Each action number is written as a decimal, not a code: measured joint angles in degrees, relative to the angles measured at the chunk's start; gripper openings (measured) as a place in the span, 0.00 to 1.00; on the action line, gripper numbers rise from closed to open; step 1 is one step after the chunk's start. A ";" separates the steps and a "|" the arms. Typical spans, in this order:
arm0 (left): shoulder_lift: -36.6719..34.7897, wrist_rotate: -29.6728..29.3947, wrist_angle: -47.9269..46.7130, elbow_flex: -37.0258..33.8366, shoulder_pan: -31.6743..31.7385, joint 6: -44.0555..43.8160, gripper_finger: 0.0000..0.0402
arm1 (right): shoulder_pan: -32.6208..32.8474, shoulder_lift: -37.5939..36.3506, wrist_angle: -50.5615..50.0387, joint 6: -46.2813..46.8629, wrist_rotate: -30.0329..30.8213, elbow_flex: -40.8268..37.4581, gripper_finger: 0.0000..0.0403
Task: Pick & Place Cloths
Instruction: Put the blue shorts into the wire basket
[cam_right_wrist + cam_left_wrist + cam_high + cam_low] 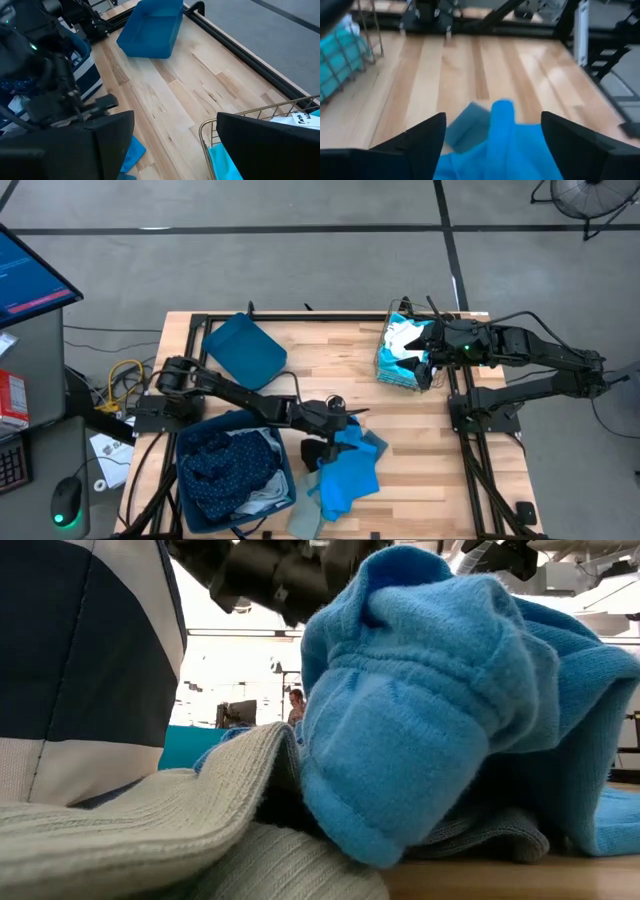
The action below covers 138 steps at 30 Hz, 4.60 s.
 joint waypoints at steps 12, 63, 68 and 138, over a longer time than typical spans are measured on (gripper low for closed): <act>8.26 4.80 -0.15 0.00 -2.36 -2.28 0.75 | 0.00 0.00 0.00 1.10 0.13 0.00 0.69; -32.16 -15.64 -5.29 0.04 5.66 -1.68 0.00 | 11.78 15.26 29.18 -20.57 -0.09 0.02 0.81; -32.16 -15.72 -4.49 0.04 5.66 -2.18 0.00 | 11.80 20.53 36.10 -20.94 -3.25 0.03 0.95; -37.76 -21.06 -13.01 0.07 4.04 -1.99 0.33 | -34.73 11.56 10.15 -11.27 11.78 -17.71 0.00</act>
